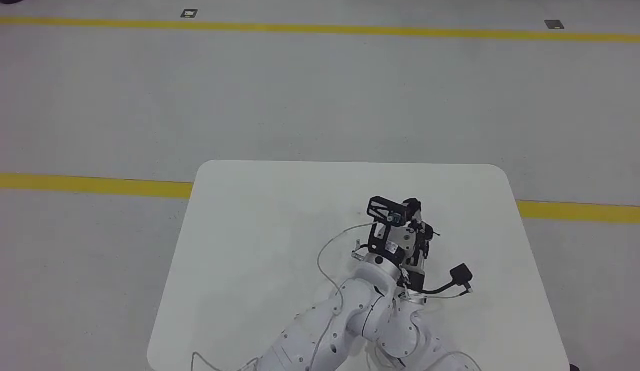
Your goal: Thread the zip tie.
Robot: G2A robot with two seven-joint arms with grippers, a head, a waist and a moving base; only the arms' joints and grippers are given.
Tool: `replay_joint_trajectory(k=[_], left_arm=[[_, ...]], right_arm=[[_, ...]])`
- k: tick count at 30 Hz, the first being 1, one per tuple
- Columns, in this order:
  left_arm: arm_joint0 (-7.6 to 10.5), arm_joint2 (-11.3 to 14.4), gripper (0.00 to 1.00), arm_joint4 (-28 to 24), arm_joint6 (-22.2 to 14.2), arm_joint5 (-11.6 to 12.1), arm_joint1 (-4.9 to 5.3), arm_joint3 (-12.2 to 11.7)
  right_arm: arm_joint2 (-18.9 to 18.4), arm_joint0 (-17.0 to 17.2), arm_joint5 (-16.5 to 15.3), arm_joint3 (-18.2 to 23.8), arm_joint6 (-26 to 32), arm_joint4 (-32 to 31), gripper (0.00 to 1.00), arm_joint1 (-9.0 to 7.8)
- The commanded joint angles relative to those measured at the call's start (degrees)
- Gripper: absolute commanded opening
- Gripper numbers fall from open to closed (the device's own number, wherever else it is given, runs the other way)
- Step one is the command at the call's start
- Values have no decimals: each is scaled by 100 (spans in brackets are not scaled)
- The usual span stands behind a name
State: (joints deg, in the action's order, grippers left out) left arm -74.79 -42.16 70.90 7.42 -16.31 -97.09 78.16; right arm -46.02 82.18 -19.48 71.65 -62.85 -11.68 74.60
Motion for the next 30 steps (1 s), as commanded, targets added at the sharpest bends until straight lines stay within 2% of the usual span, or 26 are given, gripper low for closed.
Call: replay_joint_trajectory(k=[1,13,17,30], left_arm=[[10,22,0,-21,-21,30,-4,-2],[62,67,0,-268,-291,218,-9,3],[20,10,0,-493,-198,364,0,61],[51,45,0,-482,-259,272,12,42]], right_arm=[[-5,3,0,-3,7,-3,0,1],[-14,3,0,-34,19,-8,0,15],[-21,22,0,26,-7,-24,0,12],[-63,54,0,67,17,-9,0,-11]])
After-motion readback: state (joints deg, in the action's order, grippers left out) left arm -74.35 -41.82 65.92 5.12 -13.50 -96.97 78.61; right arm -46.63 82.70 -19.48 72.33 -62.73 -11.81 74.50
